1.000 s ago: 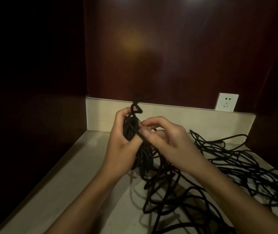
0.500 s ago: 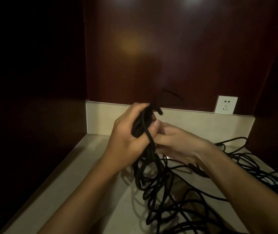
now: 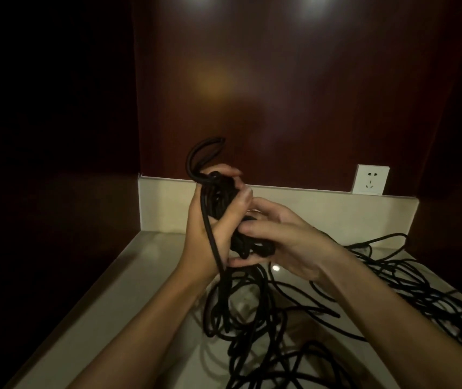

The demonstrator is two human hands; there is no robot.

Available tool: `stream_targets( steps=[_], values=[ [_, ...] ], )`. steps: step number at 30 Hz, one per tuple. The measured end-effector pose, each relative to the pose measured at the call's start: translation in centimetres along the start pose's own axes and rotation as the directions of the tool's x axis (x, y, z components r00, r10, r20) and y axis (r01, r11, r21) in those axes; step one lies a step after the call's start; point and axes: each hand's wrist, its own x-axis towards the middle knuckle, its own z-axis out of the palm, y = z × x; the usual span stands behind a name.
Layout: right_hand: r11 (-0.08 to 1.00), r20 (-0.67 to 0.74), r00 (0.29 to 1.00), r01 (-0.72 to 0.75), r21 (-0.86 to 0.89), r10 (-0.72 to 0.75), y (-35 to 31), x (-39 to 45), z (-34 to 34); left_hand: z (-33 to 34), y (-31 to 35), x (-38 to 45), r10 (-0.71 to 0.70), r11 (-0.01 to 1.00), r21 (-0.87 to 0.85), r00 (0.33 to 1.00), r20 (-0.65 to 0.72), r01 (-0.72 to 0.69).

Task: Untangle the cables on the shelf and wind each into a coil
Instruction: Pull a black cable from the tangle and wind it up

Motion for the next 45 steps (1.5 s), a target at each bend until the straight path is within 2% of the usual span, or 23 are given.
stream_targets(
  steps=[4,7,8,10,12,13,15,17,21,27,31,33,34,36,37,38,39,40,42,44,45],
  values=[
    [0.981,0.014,1.000,-0.001,-0.194,0.004,-1.0,0.3,-0.2,-0.3,0.0,0.4,-0.071,0.987,-0.144,0.997,0.030,0.074],
    [0.880,-0.081,0.996,0.001,-0.475,-0.046,-1.6,1.0,0.3,-0.7,-0.5,0.6,-0.209,0.930,-0.311,0.978,-0.007,0.197],
    [0.786,-0.103,0.991,0.001,-0.618,-0.082,-1.8,1.2,0.7,-0.6,-0.7,0.6,-0.248,0.917,-0.328,0.968,-0.027,0.226],
    [0.477,-0.162,0.976,-0.075,-0.876,-0.144,-2.0,1.5,1.6,-0.3,-1.0,0.6,-0.287,0.926,-0.268,0.956,-0.051,0.264],
    [0.173,-0.198,0.945,-0.156,-0.972,-0.259,-1.9,1.6,2.9,-0.2,-1.1,0.7,-0.309,0.932,-0.215,0.950,-0.052,0.292],
    [0.105,-0.178,0.934,-0.153,-0.983,-0.310,-1.7,1.7,3.4,-0.2,-1.1,0.8,-0.326,0.928,-0.206,0.944,-0.051,0.309],
    [0.076,-0.115,0.926,-0.094,-0.993,-0.358,-1.4,1.9,3.5,-0.4,-1.3,0.8,-0.360,0.914,-0.209,0.933,-0.019,0.348],
    [0.087,-0.109,0.918,-0.081,-0.993,-0.383,-1.4,2.1,2.9,-0.6,-1.6,0.8,-0.392,0.897,-0.214,0.920,0.022,0.387],
    [0.032,-0.074,0.908,-0.066,-0.997,-0.411,-0.8,2.2,2.3,-0.8,-1.6,0.7,-0.415,0.900,-0.105,0.905,0.089,0.423],
    [0.258,-0.118,0.931,-0.027,-0.966,-0.345,-1.0,2.4,0.8,-1.6,-1.8,0.7,-0.466,0.880,-0.046,0.878,0.111,0.473],
    [0.477,-0.176,0.955,-0.044,-0.878,-0.237,-1.5,2.2,-0.1,-3.9,-1.0,1.1,-0.560,0.762,-0.239,0.798,0.223,0.601],
    [0.566,-0.159,0.974,-0.040,-0.823,-0.162,-1.8,1.9,-0.3,-4.5,-0.1,1.0,-0.614,0.717,-0.287,0.771,0.170,0.635],
    [0.587,-0.143,0.980,-0.035,-0.809,-0.138,-2.0,1.8,-0.4,-4.3,0.6,0.8,-0.619,0.744,-0.238,0.778,0.106,0.624],
    [0.589,-0.121,0.984,-0.020,-0.808,-0.132,-2.5,1.6,-0.3,-3.0,2.1,0.2,-0.501,0.864,0.022,0.864,-0.055,0.503],
    [0.592,-0.112,0.985,-0.015,-0.806,-0.128,-2.8,1.6,-0.3,-2.4,2.6,-0.2,-0.362,0.901,0.216,0.927,-0.104,0.376],
    [0.609,-0.107,0.988,-0.014,-0.793,-0.116,-3.1,1.6,-0.3,-2.2,2.8,-0.4,-0.204,0.883,0.413,0.975,-0.089,0.223],
    [0.637,-0.099,0.991,-0.015,-0.771,-0.096,-3.5,1.5,-0.3,-2.3,2.7,-0.4,-0.078,0.836,0.544,0.997,-0.016,0.075],
    [0.665,-0.088,0.994,-0.020,-0.747,-0.070,-3.8,1.3,-0.4,-2.6,2.3,-0.3,-0.004,0.794,0.607,0.998,0.064,-0.036],
    [0.707,-0.066,0.998,-0.031,-0.706,-0.022,-4.4,0.7,-0.6,-3.5,1.4,0.1,0.074,0.763,0.625,0.983,0.166,-0.164],
    [0.747,-0.058,0.998,-0.042,-0.664,0.005,-4.8,0.1,-0.9,-4.0,0.6,0.4,0.117,0.755,0.620,0.974,0.196,-0.215],
    [0.771,-0.058,0.998,-0.049,-0.635,0.016,-4.8,-0.1,-0.9,-4.2,0.4,0.5,0.100,0.771,0.608,0.979,0.175,-0.187]
  ],
)
